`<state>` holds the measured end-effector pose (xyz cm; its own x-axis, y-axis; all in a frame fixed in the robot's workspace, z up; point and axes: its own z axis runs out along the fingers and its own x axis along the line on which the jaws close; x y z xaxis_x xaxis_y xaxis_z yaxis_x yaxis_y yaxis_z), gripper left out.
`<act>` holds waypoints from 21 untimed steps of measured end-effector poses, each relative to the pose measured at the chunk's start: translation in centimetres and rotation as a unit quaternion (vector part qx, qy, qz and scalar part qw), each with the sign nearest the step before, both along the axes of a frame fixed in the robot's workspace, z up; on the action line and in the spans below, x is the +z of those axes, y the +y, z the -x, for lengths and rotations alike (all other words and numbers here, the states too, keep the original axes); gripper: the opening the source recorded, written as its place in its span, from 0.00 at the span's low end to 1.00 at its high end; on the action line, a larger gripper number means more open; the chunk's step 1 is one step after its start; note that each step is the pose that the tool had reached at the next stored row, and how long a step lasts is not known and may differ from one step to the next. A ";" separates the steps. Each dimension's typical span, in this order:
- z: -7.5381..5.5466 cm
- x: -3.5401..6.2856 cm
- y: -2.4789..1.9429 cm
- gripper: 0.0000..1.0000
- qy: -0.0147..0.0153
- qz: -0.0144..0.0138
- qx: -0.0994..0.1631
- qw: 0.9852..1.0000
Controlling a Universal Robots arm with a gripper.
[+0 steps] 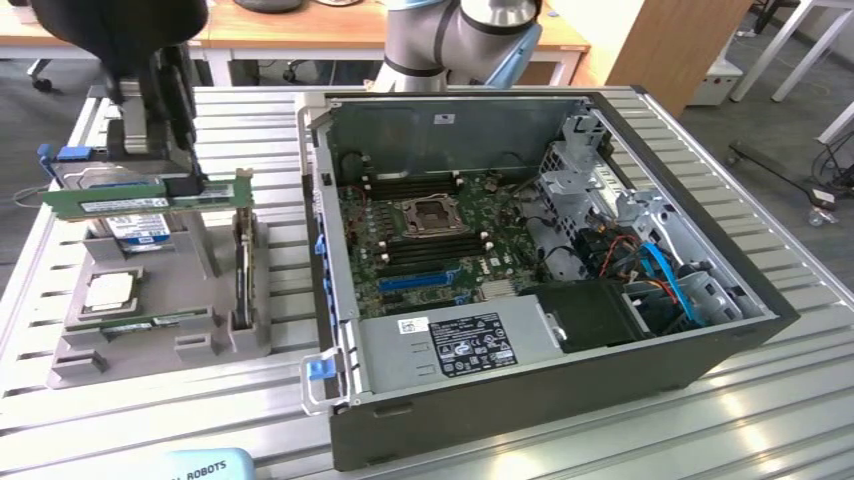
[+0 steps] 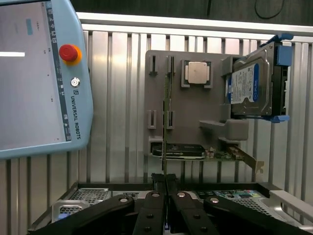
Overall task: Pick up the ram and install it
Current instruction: 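Pick up the ram and move it above insertion slot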
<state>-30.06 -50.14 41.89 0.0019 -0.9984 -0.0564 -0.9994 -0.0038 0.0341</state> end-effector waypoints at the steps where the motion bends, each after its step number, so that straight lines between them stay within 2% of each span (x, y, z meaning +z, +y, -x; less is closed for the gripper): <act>1: -0.4 -0.01 0.00 0.12 0.000 0.000 0.000 1.000; 21: -7.1 -0.01 -0.09 0.12 0.000 -0.005 0.000 1.000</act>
<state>-22.92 -50.23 41.88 0.0019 -0.9977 -0.0673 -0.9994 -0.0042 0.0344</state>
